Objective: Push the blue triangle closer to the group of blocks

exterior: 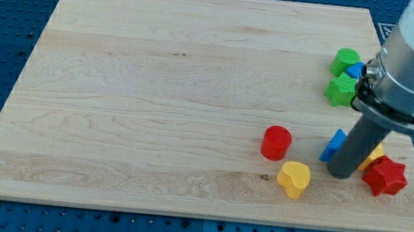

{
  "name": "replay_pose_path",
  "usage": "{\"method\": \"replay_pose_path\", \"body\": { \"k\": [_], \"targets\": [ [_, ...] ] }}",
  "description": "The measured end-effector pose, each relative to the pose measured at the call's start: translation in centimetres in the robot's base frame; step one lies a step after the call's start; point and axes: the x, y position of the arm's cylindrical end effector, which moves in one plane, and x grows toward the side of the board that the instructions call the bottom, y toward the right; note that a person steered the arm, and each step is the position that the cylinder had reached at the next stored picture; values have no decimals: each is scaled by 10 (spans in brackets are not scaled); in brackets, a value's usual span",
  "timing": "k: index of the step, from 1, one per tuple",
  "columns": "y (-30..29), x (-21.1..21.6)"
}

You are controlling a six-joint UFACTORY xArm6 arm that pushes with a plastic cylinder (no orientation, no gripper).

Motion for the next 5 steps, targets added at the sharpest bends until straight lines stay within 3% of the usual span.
{"method": "replay_pose_path", "body": {
  "k": [5],
  "targets": [
    [0, -96]
  ]
}}
